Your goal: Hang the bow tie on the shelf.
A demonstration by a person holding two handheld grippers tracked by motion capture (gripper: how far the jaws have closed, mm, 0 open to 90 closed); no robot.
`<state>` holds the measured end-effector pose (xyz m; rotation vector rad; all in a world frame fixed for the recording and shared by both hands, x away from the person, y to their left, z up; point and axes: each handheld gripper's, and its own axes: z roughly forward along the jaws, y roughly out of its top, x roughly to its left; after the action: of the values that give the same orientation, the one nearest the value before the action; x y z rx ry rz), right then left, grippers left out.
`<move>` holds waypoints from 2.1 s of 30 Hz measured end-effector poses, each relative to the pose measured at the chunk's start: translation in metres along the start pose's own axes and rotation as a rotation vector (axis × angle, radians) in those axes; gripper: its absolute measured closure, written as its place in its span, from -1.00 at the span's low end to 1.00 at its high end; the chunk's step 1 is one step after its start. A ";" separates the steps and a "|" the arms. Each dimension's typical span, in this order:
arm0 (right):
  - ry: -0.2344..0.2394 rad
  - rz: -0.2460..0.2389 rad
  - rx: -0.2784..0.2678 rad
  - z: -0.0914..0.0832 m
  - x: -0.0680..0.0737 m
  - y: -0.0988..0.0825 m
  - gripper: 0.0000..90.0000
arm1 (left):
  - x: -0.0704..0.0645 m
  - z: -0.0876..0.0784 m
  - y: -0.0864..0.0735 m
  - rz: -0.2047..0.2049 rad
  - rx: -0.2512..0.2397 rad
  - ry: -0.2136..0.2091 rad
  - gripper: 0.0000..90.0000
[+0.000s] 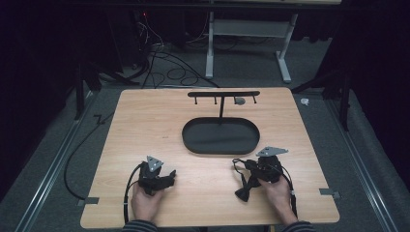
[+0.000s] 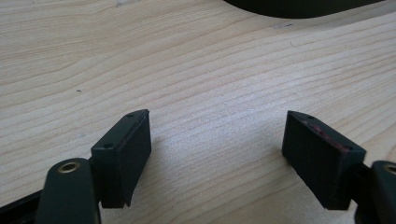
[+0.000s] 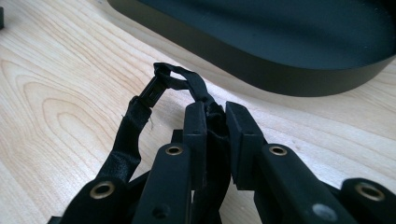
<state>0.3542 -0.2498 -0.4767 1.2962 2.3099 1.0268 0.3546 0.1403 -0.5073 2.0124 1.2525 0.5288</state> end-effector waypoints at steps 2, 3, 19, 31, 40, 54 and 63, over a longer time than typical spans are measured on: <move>-0.002 0.001 -0.009 -0.005 0.000 0.002 0.80 | 0.000 0.000 0.000 0.000 0.000 0.000 -0.46; -0.002 0.001 -0.009 -0.005 0.000 0.002 0.80 | 0.000 0.000 0.000 0.000 0.000 0.000 -0.46; -0.010 -0.023 -0.096 -0.033 0.004 0.015 0.80 | 0.000 0.000 0.000 0.000 0.000 0.000 -0.46; -0.016 -0.042 -0.137 -0.048 0.005 0.026 0.80 | 0.000 0.000 0.000 0.000 0.000 0.000 -0.46; -0.016 -0.044 -0.166 -0.054 0.004 0.031 0.81 | 0.000 0.000 0.000 0.000 0.000 0.000 -0.46; -0.005 -0.046 -0.216 -0.064 0.001 0.045 0.81 | 0.000 0.000 0.000 0.002 0.000 0.001 -0.46; 0.003 -0.045 -0.219 -0.067 -0.004 0.053 0.81 | 0.000 0.000 0.000 0.002 0.000 0.000 -0.46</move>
<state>0.3506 -0.2647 -0.3926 1.1528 2.1466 1.2279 0.3548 0.1403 -0.5073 2.0138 1.2506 0.5301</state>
